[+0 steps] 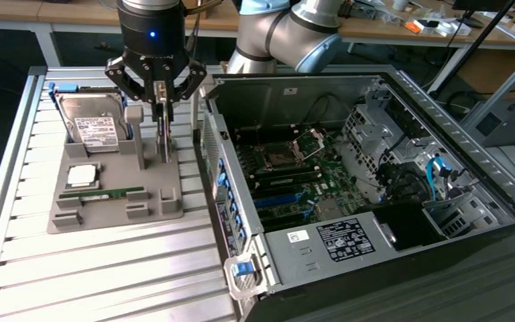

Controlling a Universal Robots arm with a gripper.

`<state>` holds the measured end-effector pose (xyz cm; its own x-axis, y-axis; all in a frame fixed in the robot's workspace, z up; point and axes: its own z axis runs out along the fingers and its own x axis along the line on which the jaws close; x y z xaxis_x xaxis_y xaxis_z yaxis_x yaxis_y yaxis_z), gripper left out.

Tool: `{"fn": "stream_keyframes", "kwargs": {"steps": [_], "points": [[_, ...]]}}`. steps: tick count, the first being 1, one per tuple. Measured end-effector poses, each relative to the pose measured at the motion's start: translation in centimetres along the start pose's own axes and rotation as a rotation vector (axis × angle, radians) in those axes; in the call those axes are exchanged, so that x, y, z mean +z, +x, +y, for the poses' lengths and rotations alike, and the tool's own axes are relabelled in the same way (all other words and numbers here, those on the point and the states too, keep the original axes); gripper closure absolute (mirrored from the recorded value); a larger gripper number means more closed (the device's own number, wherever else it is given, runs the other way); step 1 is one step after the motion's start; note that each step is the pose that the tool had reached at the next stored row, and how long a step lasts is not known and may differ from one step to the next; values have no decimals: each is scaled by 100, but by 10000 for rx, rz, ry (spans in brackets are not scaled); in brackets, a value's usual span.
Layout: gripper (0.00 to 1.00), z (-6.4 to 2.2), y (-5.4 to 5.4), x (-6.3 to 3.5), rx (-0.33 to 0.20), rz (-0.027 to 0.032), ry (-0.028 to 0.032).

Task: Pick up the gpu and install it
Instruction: 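Pick up the gpu and move the gpu toward the slot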

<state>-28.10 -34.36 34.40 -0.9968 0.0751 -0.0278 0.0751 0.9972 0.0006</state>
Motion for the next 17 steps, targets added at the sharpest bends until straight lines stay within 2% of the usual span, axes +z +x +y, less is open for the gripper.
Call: {"fn": "stream_keyframes", "kwargs": {"steps": [17], "points": [[73,0,-2,-72,1,2,-26]]}}
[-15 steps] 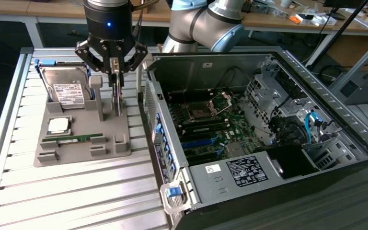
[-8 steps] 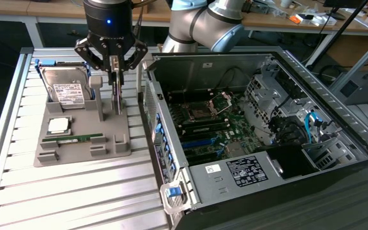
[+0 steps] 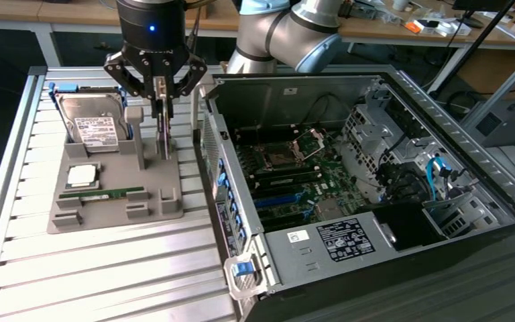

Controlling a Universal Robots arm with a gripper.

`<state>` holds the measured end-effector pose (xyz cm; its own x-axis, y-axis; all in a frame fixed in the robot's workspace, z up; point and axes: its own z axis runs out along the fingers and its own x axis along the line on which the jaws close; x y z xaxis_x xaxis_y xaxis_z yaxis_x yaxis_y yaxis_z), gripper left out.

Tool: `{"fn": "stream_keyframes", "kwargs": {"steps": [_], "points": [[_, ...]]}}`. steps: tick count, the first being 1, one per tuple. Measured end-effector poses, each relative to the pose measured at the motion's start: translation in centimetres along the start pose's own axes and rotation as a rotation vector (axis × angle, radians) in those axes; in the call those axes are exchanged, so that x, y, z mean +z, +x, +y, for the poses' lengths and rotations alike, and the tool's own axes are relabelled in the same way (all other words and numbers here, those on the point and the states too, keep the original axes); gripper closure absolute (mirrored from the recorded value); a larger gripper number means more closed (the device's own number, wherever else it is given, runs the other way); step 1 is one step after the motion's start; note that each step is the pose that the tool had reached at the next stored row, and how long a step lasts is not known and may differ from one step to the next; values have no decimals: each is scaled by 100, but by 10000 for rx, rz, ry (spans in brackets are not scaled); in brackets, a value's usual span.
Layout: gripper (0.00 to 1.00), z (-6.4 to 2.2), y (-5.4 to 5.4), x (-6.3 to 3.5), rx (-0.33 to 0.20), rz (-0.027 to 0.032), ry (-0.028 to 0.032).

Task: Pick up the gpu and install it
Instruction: 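Pick up the gpu and move the gpu toward the slot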

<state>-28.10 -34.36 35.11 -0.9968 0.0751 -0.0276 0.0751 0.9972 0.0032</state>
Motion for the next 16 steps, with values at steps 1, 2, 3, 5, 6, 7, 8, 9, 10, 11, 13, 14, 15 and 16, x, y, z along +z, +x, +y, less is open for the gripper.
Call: {"fn": "stream_keyframes", "kwargs": {"steps": [1,2,3,5,6,7,8,9,10,11,13,14,15,16], "points": [[73,0,0,-2,0,0,-1],[73,0,0,-4,0,0,-1],[73,0,0,-6,0,0,-1],[73,0,0,-9,0,0,-3],[73,0,0,-11,0,0,-3],[73,0,0,-13,1,1,-3],[73,0,-1,-15,0,0,-4],[73,0,-1,-17,0,0,-4],[73,0,-1,-21,0,1,-5],[73,0,-1,-25,0,0,-6],[73,0,-1,-27,0,0,-6],[73,0,-1,-30,0,1,-6],[73,0,-1,-31,1,0,-6],[73,0,-1,-32,0,1,-6]]}}
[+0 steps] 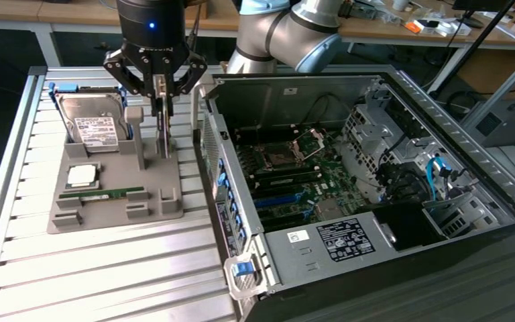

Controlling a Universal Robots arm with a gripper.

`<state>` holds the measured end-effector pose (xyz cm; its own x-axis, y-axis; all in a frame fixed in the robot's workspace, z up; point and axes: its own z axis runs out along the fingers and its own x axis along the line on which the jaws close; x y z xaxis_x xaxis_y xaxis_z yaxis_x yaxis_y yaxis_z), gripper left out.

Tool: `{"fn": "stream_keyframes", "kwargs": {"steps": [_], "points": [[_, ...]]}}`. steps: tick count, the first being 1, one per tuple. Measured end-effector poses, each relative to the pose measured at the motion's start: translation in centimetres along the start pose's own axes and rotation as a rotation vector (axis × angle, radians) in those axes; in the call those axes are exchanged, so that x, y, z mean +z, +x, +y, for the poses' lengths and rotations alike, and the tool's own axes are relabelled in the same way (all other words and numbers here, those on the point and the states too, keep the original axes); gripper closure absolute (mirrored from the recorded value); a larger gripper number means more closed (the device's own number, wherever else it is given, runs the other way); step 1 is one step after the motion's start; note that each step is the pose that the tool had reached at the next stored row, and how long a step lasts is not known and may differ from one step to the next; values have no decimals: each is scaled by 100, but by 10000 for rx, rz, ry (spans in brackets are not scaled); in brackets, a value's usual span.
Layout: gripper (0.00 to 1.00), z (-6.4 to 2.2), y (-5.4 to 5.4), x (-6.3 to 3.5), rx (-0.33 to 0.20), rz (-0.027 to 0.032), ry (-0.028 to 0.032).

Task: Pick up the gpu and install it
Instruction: 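Pick up the gpu and move the gpu toward the slot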

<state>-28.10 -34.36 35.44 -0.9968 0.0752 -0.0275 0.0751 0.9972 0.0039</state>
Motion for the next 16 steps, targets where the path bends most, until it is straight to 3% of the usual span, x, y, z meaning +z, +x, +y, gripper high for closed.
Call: {"fn": "stream_keyframes", "kwargs": {"steps": [16], "points": [[73,0,-2,-60,1,1,-13]]}}
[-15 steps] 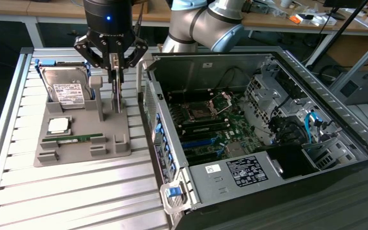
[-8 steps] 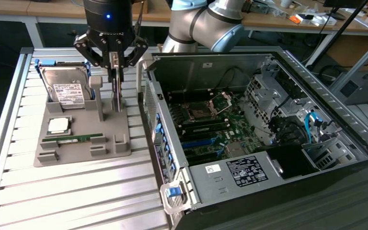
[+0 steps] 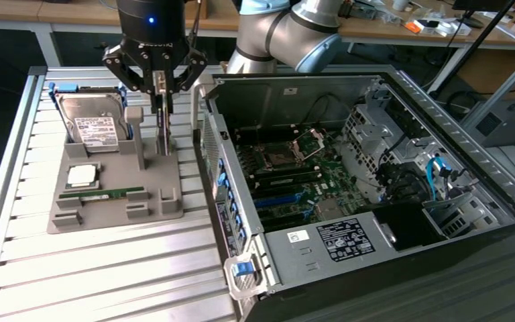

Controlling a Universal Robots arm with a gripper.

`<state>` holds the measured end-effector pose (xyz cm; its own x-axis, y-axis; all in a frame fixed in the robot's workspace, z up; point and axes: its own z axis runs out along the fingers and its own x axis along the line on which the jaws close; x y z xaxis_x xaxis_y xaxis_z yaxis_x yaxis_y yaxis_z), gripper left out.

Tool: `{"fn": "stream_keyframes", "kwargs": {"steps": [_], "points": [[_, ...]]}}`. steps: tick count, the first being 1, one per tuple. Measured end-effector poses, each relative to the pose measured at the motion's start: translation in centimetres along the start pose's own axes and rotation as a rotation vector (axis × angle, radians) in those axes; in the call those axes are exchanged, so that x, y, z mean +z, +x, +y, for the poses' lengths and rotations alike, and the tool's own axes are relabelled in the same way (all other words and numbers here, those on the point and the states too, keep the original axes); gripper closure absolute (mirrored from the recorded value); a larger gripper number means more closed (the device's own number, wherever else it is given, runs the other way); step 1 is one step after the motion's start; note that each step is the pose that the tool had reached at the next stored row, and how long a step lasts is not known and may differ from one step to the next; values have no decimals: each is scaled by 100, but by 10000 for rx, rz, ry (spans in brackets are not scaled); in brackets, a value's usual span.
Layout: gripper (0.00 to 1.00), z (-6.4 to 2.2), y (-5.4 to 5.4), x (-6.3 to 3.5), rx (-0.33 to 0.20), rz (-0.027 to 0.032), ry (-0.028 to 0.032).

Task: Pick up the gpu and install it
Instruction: 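Pick up the gpu and move the gpu toward the slot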

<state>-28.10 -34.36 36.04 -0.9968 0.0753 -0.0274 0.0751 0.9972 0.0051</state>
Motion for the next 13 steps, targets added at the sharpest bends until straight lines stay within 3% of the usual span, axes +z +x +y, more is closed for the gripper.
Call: {"fn": "stream_keyframes", "kwargs": {"steps": [13], "points": [[73,0,-2,-53,0,1,-12]]}}
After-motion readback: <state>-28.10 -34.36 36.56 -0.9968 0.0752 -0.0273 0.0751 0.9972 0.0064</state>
